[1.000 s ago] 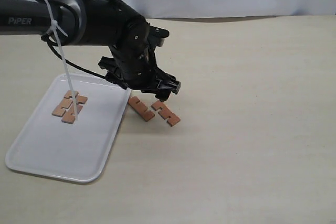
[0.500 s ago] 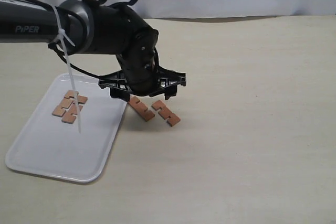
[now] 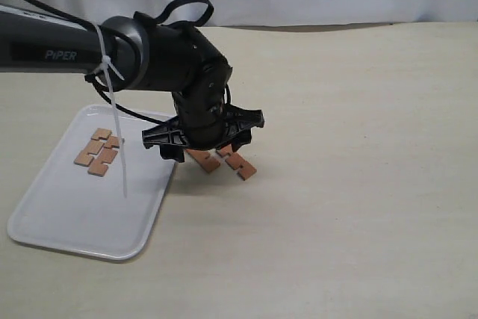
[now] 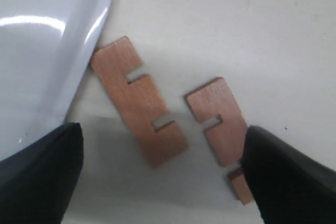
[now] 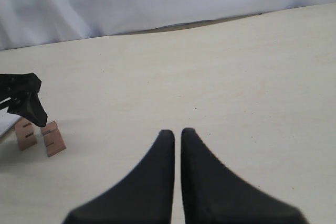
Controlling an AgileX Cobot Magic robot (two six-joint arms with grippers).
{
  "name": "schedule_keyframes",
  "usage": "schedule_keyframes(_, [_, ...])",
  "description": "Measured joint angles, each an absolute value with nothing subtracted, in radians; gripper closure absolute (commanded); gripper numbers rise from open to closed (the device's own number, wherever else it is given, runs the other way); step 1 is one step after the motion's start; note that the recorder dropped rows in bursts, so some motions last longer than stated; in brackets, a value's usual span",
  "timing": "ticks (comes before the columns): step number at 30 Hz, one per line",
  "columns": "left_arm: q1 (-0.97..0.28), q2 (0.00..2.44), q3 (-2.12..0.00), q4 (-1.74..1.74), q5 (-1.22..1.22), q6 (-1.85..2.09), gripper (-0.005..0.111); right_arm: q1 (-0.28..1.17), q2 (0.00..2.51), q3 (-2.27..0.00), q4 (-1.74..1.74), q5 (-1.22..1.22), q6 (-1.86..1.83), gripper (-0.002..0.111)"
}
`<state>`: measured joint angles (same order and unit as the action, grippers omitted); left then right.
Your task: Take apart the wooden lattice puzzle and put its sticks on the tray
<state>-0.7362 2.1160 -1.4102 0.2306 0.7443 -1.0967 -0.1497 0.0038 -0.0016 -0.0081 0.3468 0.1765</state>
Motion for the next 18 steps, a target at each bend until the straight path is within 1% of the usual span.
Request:
schedule_keyframes(11, [-0.736,2.149,-1.410,0.238,0.737,-1.115,0.030,-0.150,0.004,-0.002,-0.008,0.347,0.176,0.104])
schedule_keyframes(18, [-0.736,2.149,-1.410,0.354,0.772,-1.213,0.030,-0.150,0.004,-0.002,-0.008,0.347,0.176,0.104])
